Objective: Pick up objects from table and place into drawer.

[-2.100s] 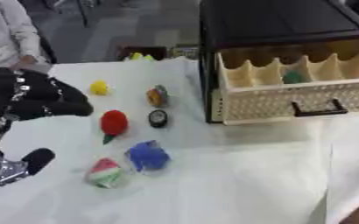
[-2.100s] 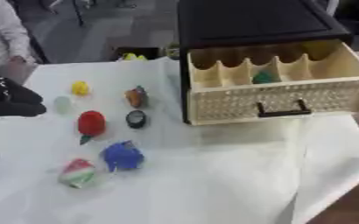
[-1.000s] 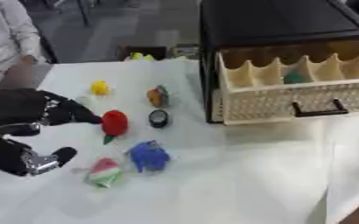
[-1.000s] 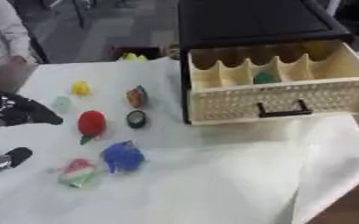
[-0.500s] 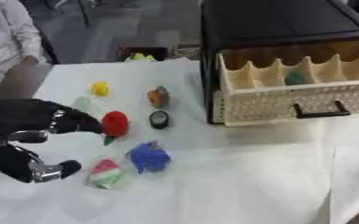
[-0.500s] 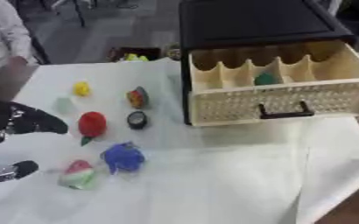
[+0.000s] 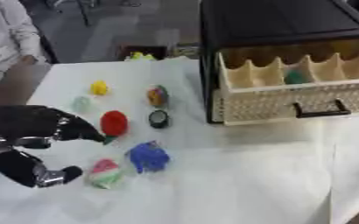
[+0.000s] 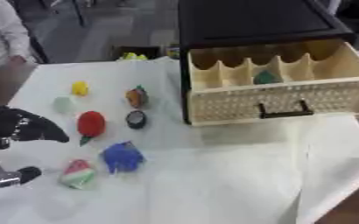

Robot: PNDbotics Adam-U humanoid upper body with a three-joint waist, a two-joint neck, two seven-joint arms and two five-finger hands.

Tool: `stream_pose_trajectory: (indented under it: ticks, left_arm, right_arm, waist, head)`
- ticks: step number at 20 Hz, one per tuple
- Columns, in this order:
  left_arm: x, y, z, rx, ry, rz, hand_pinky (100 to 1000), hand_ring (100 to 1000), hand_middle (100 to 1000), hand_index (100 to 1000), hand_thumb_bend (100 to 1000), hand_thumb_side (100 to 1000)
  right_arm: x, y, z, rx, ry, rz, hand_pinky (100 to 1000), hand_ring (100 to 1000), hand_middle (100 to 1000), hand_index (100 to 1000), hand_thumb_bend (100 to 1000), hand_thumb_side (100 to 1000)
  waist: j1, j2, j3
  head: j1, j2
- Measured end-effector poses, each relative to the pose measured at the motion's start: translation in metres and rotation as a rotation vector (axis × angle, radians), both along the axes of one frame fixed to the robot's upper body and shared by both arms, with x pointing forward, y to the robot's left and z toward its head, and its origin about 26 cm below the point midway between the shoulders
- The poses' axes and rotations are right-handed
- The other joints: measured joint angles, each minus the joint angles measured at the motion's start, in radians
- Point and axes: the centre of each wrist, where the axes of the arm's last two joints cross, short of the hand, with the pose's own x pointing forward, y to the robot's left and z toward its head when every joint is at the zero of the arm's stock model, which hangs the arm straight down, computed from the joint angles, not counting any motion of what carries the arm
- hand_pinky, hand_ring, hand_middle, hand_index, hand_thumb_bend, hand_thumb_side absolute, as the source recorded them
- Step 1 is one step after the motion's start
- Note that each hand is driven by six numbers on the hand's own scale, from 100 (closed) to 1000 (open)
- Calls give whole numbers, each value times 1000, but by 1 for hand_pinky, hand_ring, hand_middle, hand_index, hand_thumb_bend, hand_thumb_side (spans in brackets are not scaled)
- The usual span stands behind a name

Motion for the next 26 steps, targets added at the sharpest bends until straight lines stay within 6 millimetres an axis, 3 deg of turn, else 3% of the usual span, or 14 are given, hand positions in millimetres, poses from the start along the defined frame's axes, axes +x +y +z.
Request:
stream_pose_trajectory:
  ticks: [2, 9, 13, 19, 22, 26]
  left_arm:
    - [0, 0, 0, 0, 0, 1, 791, 903, 865, 1000, 243, 1000]
    - [1, -1, -4, -9, 12, 13, 750, 878, 841, 1000, 316, 1000]
    - [3, 0, -8, -29, 14, 24, 722, 864, 812, 1000, 272, 1000]
    - [10, 3, -14, -88, -26, 59, 724, 862, 795, 874, 271, 956]
    - [15, 6, -18, -73, -45, 69, 719, 854, 773, 875, 287, 981]
    - [21, 11, -27, -31, -35, 76, 743, 869, 792, 953, 334, 1000]
  right_arm:
    - [0, 0, 0, 2, 0, 1, 340, 558, 584, 835, 347, 765]
    - [0, 0, 0, 15, 1, 5, 338, 555, 579, 828, 341, 750]
    - [0, -1, 0, 17, 3, 4, 336, 552, 576, 826, 337, 742]
    - [0, -2, 0, 24, 5, 6, 336, 551, 574, 825, 322, 733]
    - [0, -2, -1, 29, 7, 5, 336, 551, 573, 825, 319, 732]
    - [0, -3, -2, 36, 7, 1, 337, 550, 572, 825, 310, 719]
  waist:
    - [0, 2, 0]
    - [0, 5, -2]
    - [0, 6, -3]
    - [1, 6, -5]
    - [1, 11, -6]
    - [3, 15, -10]
  head:
    - [0, 0]
    - [1, 0]
    - [2, 0]
    - [4, 0]
    - [7, 0]
    - [8, 0]
